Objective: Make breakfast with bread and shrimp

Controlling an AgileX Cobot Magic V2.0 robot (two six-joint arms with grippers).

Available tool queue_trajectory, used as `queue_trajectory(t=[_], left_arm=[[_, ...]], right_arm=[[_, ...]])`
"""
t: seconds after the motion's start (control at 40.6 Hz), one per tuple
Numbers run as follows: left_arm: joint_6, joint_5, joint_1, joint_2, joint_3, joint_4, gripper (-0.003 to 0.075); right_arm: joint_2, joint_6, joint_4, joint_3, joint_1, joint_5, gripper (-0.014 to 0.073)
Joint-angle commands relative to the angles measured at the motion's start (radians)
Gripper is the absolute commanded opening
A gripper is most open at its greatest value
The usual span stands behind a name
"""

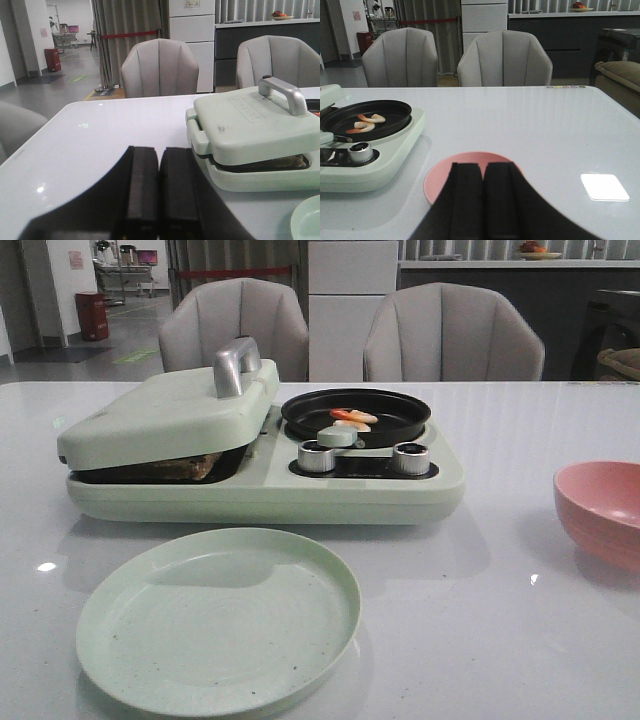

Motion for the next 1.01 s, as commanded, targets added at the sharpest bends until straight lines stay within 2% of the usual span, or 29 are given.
queue_trajectory(t=[0.0, 0.985], left_arm=[[-0.004, -0.088, -0.008, -0.016, 0.029, -0.009, 0.0101], [-0.004, -0.088, -0.008, -0.016, 0.029, -0.009, 0.0101]], right_arm=[[-0.021, -0.005, 0.017, -0.018, -0.007, -0.097, 0.0041], [-0.023, -0.005, 0.033, -0.018, 0.002, -0.097, 0.0041]])
